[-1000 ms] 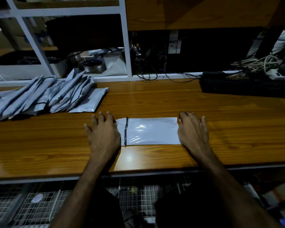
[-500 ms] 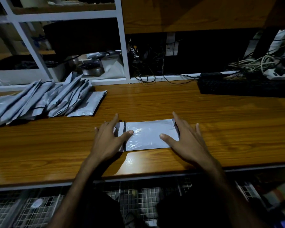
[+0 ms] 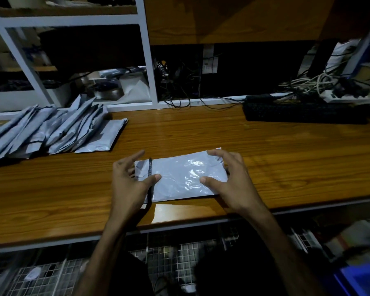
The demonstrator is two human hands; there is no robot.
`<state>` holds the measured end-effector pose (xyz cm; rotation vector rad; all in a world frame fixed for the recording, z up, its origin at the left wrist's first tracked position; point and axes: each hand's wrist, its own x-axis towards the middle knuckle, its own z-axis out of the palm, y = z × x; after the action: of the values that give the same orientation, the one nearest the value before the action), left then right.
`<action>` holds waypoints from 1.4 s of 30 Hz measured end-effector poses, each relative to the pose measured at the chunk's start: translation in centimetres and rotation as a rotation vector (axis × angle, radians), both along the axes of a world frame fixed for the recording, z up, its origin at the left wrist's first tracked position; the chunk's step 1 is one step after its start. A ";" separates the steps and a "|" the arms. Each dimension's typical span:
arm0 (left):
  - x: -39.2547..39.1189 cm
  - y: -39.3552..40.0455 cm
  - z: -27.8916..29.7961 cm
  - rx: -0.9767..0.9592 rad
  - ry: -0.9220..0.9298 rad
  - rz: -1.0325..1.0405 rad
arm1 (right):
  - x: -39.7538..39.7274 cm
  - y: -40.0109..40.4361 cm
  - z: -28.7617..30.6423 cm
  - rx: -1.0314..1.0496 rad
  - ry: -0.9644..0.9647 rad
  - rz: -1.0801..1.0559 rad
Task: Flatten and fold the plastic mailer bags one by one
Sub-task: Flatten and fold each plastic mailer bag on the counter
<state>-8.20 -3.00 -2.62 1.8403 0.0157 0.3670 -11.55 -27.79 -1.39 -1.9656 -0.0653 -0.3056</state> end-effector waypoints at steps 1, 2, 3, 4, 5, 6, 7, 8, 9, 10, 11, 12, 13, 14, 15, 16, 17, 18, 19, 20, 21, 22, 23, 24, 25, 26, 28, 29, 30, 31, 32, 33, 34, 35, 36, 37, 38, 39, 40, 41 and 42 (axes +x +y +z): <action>-0.2 0.1 0.0 -0.027 0.000 -0.014 | -0.6 0.0 0.3 0.026 0.002 0.007; -0.4 0.2 -0.1 -0.053 0.003 -0.028 | -1.2 -0.1 0.7 0.042 0.012 0.023; -0.6 0.2 -0.1 -0.073 0.012 -0.043 | -1.9 -0.2 1.0 0.047 0.031 0.045; -0.9 0.2 0.1 -0.096 0.022 -0.067 | -2.6 -0.4 1.4 0.057 0.048 0.064; -1.3 0.1 0.3 -0.124 0.029 -0.097 | -3.4 -0.7 1.6 0.072 0.058 0.072; -1.7 -0.1 0.5 -0.153 0.040 -0.131 | -4.2 -1.0 1.8 0.098 0.066 0.067; -2.2 -0.4 0.7 -0.181 0.054 -0.164 | -5.0 -1.4 1.9 0.125 0.064 0.045; -2.7 -0.8 0.9 -0.205 0.070 -0.200 | -5.9 -1.8 2.1 0.156 0.055 0.015; -3.2 -1.3 1.2 -0.223 0.080 -0.232 | -6.9 -2.4 2.2 0.180 0.043 -0.013; -3.7 -2.1 1.5 -0.227 0.084 -0.258 | -8.0 -3.1 2.2 0.197 0.035 -0.037; -4.1 -3.1 1.6 -0.224 0.083 -0.287 | -9.1 -3.9 2.2 0.201 0.030 -0.063; -4.5 -4.3 1.7 -0.223 0.081 -0.320 | -10.2 -4.7 2.2 0.207 0.024 -0.096; -4.8 -5.7 1.8 -0.233 0.082 -0.357 | -11.4 -5.6 2.3 0.223 0.011 -0.139; -5.1 -7.2 1.8 -0.252 0.087 -0.395 | -12.7 -6.5 2.3 0.253 -0.009 -0.187; -5.4 -8.9 2.0 -0.274 0.096 -0.438 | -14.0 -7.4 2.3 0.279 -0.029 -0.238; -5.8 -10.7 2.1 -0.291 0.110 -0.482 | -15.4 -8.2 2.3 0.294 -0.041 -0.286; -6.2 -12.6 2.1 -0.297 0.123 -0.524 | -16.8 -9.2 2.3 0.289 -0.047 -0.335; -6.7 -14.6 2.0 -0.300 0.133 -0.560 | -18.4 -10.3 2.2 0.276 -0.051 -0.384; -7.2 -16.7 1.9 -0.301 0.147 -0.594 | -20.0 -11.5 2.0 0.252 -0.053 -0.436; -7.8 -18.8 1.9 -0.300 0.165 -0.631 | -21.6 -12.7 1.8 0.227 -0.055 -0.493; -8.5 -20.9 2.0 -0.289 0.182 -0.675 | -23.3 -13.9 1.6 0.209 -0.050 -0.554; -9.2 -23.0 2.1 -0.271 0.201 -0.727 | -25.0 -15.0 1.4 0.208 -0.038 -0.613; -10.0 -25.2 2.2 -0.248 0.216 -0.786 | -26.6 -16.1 1.1 0.217 -0.027 -0.676; -10.9 -27.3 2.3 -0.223 0.227 -0.842 | -28.1 -17.2 0.8 0.237 -0.023 -0.748; -11.8 -29.4 2.3 -0.193 0.228 -0.897 | -29.4 -18.4 0.4 0.259 -0.026 -0.831; -12.7 -31.6 2.3 -0.167 0.224 -0.950 | -30.6 -19.5 -0.1 0.271 -0.032 -0.919; -14.2 -35.7 1.9 -0.117 0.206 -1.051 | -32.4 -21.8 -1.4 0.303 -0.022 -1.077; -14.9 -37.8 1.6 -0.095 0.197 -1.096 | -33.2 -22.9 -2.0 0.334 -0.016 -1.138; -15.5 -39.8 1.3 -0.072 0.180 -1.138 | -33.9 -23.9 -2.5 0.354 -0.011 -1.187; -16.1 -41.8 0.9 -0.039 0.154 -1.174 | -34.6 -25.0 -3.0 0.351 -0.001 -1.230; -16.7 -43.7 0.5 -0.006 0.131 -1.208 | -35.0 -26.1 -3.5 0.337 0.020 -1.274; -17.0 -45.6 -0.1 0.025 0.114 -1.237 | -35.3 -27.4 -4.2 0.318 0.045 -1.323; -17.2 -47.4 -0.6 0.052 0.102 -1.263 | -35.5 -28.6 -4.9 0.302 0.070 -1.375; -17.4 -49.1 -1.1 0.075 0.086 -1.281 | -35.5 -29.8 -5.5 0.293 0.099 -1.423; -17.5 -50.7 -1.6 0.094 0.067 -1.290 | -35.3 -30.7 -5.9 0.297 0.126 -1.472; -17.7 -52.3 -2.0 0.116 0.050 -1.297 | -35.2 -31.7 -6.2 0.306 0.160 -1.522; -17.9 -53.8 -2.6 0.138 0.036 -1.308 | -35.0 -32.5 -6.4 0.311 0.196 -1.565; -18.3 -55.0 -3.1 0.168 0.028 -1.319 | -35.0 -33.3 -6.6 0.311 0.238 -1.596; -18.8 -56.0 -3.6 0.201 0.016 -1.330 | -35.0 -34.0 -7.0 0.317 0.276 -1.620; -19.2 -56.9 -4.2 0.226 0.007 -1.339 | -35.0 -34.6 -7.3 0.338 0.308 -1.640; -19.6 -57.8 -4.9 0.241 0.004 -1.345 | -35.0 -35.1 -7.7 0.369 0.332 -1.655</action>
<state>-27.76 -60.81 -7.48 1.6765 -1.2327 -0.6031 -46.51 -62.88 -9.12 -1.2367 1.7367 -0.9209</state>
